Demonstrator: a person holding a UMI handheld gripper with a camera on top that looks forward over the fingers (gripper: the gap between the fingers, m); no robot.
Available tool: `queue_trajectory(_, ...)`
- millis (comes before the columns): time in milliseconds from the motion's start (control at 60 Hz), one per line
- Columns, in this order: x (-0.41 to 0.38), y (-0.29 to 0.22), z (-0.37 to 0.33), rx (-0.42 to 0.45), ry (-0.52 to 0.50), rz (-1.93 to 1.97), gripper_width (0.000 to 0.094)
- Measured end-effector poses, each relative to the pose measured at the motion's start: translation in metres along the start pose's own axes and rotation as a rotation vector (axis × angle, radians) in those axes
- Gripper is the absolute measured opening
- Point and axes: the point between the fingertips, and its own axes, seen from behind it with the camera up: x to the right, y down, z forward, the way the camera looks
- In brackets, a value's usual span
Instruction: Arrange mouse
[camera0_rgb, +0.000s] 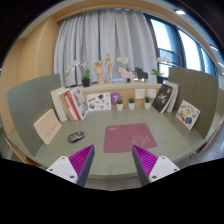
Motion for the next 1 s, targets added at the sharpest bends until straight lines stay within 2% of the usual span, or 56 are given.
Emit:
queue_trajectory(167,-0.084,0.079,0.045,-0.14,-0.078,-0.012,0.0761)
queue_trajectory(350,-0.167,0.11,0.101,-0.217,-0.138,-0.026,0.0757)
queue_trajectory(600,-0.214,0.107,0.195,-0.266,-0.099,-0.068,0.0757)
queue_trajectory(817,-0.23,0.077,0.263,-0.253,-0.056,-0.11,0.0771)
queue_trajectory(1000,-0.248,0.06,0.303,-0.25,-0.063,-0.118,0.0757)
